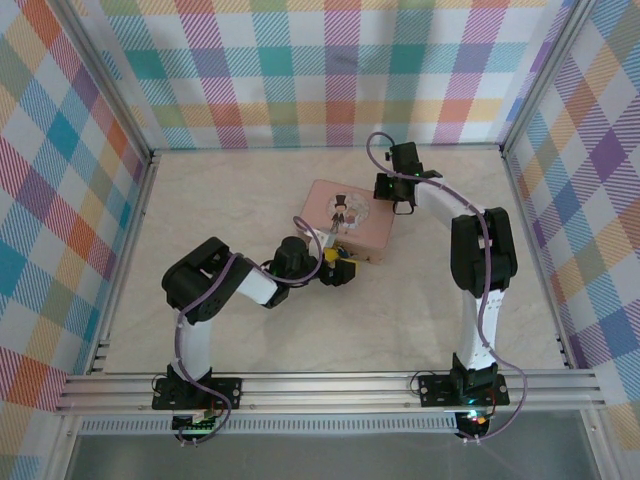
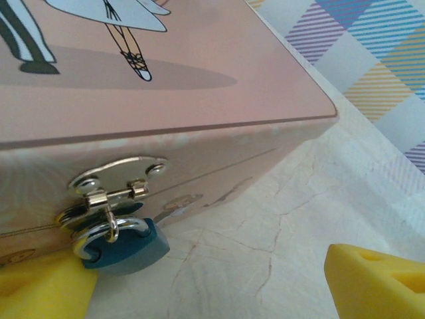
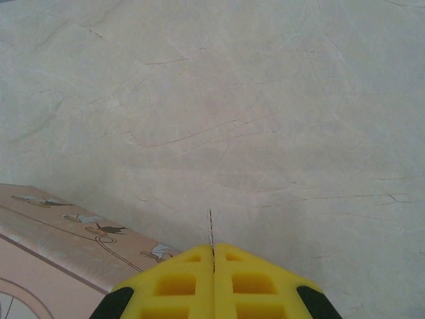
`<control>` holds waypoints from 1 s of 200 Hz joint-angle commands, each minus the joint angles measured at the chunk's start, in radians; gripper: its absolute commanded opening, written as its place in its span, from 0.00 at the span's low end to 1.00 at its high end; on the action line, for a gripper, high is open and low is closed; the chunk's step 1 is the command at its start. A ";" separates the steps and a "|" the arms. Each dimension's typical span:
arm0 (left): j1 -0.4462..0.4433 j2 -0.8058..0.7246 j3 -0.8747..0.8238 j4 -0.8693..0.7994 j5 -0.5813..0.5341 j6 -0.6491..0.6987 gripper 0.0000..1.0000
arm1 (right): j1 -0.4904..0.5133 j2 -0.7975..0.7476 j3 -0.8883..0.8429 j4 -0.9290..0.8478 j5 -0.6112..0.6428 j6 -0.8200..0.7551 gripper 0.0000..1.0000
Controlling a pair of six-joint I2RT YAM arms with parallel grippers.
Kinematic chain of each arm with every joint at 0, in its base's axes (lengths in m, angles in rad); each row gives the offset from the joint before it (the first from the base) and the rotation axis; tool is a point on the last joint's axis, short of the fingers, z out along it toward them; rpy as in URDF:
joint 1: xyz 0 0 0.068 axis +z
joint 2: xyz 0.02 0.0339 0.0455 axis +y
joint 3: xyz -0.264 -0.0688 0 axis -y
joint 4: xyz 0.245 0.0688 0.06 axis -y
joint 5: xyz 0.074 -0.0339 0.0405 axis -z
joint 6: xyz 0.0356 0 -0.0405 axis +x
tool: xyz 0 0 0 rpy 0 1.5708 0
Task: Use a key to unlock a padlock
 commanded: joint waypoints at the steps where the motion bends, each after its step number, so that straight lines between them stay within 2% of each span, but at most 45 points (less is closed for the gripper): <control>1: -0.012 0.025 0.055 0.062 0.113 0.020 0.88 | 0.026 0.046 -0.002 -0.046 -0.061 -0.009 0.00; 20: -0.012 0.046 0.083 0.057 0.122 0.004 0.86 | 0.044 0.062 0.012 -0.058 -0.059 -0.020 0.00; 69: 0.013 0.077 0.049 0.208 0.057 -0.082 0.92 | 0.055 0.051 -0.026 -0.035 -0.064 -0.016 0.00; 87: 0.017 0.070 0.032 0.233 0.027 -0.102 0.91 | 0.054 0.040 -0.038 -0.030 -0.062 -0.023 0.00; 115: 0.024 0.083 0.046 0.278 0.092 -0.139 0.86 | 0.055 0.039 -0.041 -0.028 -0.056 -0.023 0.00; 143: 0.045 0.108 0.028 0.408 0.159 -0.223 0.79 | 0.055 0.038 -0.044 -0.027 -0.053 -0.020 0.00; 153: 0.048 0.106 0.029 0.402 0.183 -0.229 0.75 | 0.054 0.037 -0.043 -0.027 -0.053 -0.022 0.00; 177: 0.045 0.110 0.035 0.371 0.188 -0.229 0.73 | 0.055 0.035 -0.045 -0.027 -0.053 -0.021 0.00; 190: 0.045 0.120 0.045 0.375 0.200 -0.241 0.62 | 0.054 0.033 -0.044 -0.024 -0.053 -0.018 0.00; 200: 0.040 0.126 0.056 0.377 0.208 -0.254 0.63 | 0.055 0.033 -0.043 -0.024 -0.053 -0.017 0.00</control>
